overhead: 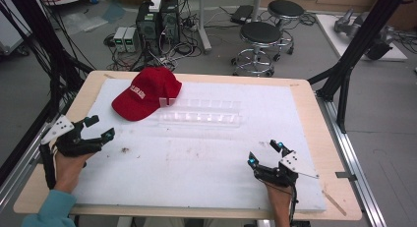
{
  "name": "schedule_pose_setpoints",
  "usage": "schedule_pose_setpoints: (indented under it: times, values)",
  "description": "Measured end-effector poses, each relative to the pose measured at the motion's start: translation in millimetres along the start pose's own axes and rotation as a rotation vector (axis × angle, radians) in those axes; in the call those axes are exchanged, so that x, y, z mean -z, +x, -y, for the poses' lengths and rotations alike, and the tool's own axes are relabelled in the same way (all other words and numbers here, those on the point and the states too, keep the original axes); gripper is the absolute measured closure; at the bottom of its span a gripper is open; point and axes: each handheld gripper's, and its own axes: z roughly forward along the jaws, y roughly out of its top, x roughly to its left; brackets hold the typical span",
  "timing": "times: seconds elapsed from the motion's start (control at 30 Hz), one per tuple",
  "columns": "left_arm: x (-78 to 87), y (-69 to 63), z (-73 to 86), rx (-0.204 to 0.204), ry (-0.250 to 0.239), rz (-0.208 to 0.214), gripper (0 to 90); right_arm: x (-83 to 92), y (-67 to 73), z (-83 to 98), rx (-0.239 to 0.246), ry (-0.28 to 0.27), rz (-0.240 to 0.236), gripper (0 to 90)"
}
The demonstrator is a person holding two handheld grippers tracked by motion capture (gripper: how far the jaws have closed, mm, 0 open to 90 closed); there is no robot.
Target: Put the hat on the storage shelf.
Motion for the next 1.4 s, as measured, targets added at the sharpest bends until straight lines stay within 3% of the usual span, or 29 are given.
schedule_pose_setpoints:
  times: [0.27,0.57,0.77,0.97,1.17,1.4]
  values:
    - [-21.8,20.0,-37.8,-0.044,0.067,-0.005,14.3,-0.1,-0.3,-0.1,0.0,0.002,-0.002,9.7]
    - [-63.9,34.9,-76.1,-0.101,0.162,0.013,14.3,-0.1,-0.4,-0.1,-0.001,0.003,-0.005,9.7]
    - [-93.3,45.0,-97.8,-0.113,0.206,0.012,14.3,-0.1,-0.3,-0.1,0.0,0.001,-0.001,9.7]
    - [-118.5,54.7,-103.1,-0.119,0.273,0.028,14.3,0.0,-0.3,0.0,-0.001,-0.001,-0.001,9.7]
    - [-139.1,65.9,-99.5,-0.115,0.345,0.008,14.3,0.1,0.1,0.1,0.001,-0.006,0.003,9.7]
    - [-161.1,78.7,-92.1,-0.107,0.389,-0.022,14.3,0.7,0.3,0.2,0.0,-0.006,0.001,9.7]
